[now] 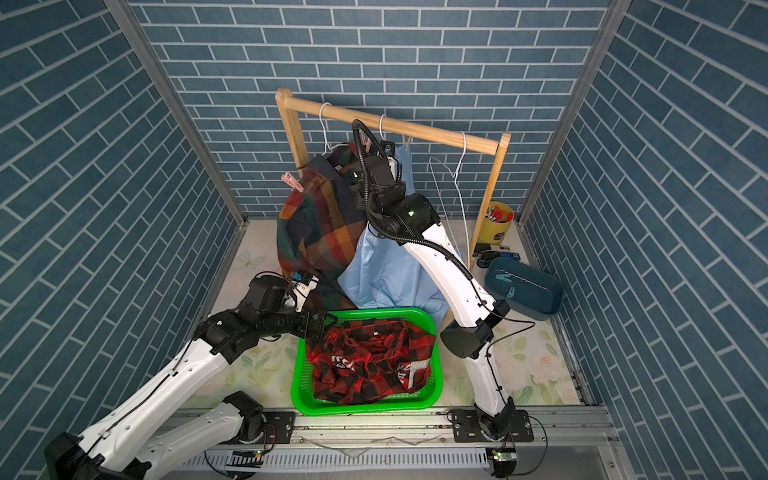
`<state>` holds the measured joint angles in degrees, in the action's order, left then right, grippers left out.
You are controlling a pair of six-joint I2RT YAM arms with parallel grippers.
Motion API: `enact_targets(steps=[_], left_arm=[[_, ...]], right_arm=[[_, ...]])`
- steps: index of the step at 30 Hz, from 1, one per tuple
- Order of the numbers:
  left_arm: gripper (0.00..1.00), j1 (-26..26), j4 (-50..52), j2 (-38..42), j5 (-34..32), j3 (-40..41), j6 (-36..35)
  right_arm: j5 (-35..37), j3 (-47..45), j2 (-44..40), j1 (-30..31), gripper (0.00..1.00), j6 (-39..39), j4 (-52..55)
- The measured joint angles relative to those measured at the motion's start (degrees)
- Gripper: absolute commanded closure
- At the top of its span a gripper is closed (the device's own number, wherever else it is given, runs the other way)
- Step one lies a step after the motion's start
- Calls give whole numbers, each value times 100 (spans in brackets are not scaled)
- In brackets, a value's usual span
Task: Remove the clothespins securing long-sleeve shirts to the hanger
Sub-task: Pick up the hanger from the clothesline.
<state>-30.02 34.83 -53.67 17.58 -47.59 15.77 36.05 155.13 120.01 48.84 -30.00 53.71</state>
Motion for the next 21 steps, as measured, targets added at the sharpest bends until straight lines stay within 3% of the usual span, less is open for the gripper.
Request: enact_targets(steps=[9, 11, 16, 21], left_arm=[[0, 7, -256, -79, 168, 7, 9], [0, 7, -267, -114, 186, 7, 9], [0, 7, -264, -142, 203, 20, 9], [0, 7, -262, -219, 205, 22, 9]], right_arm=[[59, -2, 0, -74, 65, 28, -50], [52, -2, -2, -76, 77, 52, -59], [-42, -9, -59, -74, 93, 251, -66], [-236, -28, -269, -74, 100, 463, -79]])
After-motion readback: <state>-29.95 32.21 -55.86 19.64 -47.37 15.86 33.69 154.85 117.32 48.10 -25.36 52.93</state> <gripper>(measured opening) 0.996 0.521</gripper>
